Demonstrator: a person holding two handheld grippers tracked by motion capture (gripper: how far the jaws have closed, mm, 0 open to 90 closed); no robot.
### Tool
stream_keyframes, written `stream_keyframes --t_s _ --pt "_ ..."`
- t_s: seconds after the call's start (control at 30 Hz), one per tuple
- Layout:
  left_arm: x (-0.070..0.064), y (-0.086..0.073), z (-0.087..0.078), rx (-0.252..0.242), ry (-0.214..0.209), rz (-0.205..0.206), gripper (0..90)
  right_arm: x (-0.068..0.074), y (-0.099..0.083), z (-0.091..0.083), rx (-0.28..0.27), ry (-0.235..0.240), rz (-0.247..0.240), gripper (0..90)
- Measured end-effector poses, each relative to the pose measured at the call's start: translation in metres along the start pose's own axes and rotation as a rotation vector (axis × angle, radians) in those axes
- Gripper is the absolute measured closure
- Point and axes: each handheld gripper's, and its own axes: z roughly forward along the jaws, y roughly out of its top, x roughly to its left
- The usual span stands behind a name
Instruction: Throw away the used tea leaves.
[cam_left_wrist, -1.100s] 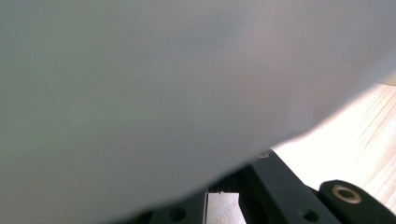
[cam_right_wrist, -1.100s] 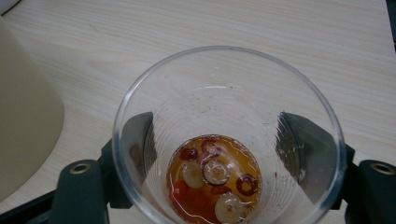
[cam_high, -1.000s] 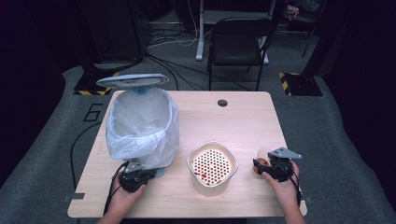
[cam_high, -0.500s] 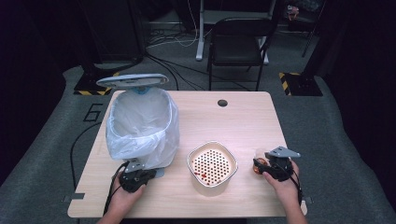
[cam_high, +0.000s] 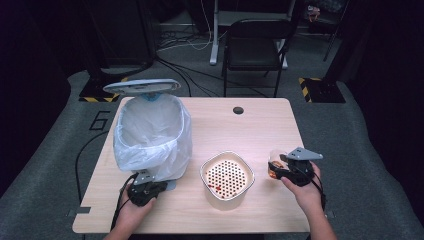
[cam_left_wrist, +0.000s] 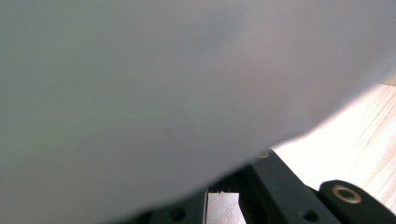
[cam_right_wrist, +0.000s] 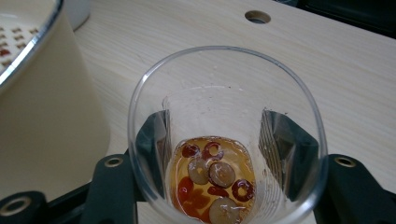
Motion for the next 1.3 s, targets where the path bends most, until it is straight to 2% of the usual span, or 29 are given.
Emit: stream_keyframes --t_s 0.17,0.27,0.6,0.83,1.0,1.2,1.3 --pt "0.0 0.0 0.0 0.003 0.0 0.003 90.0 -0.003 0.019 -0.001 -0.014 0.038 -0.016 48.7" --pt "0.0 0.0 0.0 0.0 0.0 0.0 90.0 -0.003 0.031 -0.002 -0.024 0.044 -0.038 49.5" --pt "0.0 0.0 0.0 -0.003 -0.003 0.0 90.0 0.005 0.067 0.001 -0.086 0.08 -0.108 49.6" --pt "0.0 0.0 0.0 -0.004 -0.004 0.001 90.0 0.007 0.087 -0.002 -0.124 0.098 -0.173 49.6" --pt "0.0 0.0 0.0 -0.003 -0.004 0.001 90.0 0.01 0.1 -0.003 -0.13 0.106 -0.219 49.6" --pt "0.0 0.0 0.0 -0.004 -0.004 0.0 90.0 0.016 0.114 -0.002 -0.146 0.146 -0.25 49.6" --pt "0.0 0.0 0.0 -0.003 -0.004 0.001 90.0 0.02 0.12 -0.001 -0.15 0.156 -0.305 49.5"
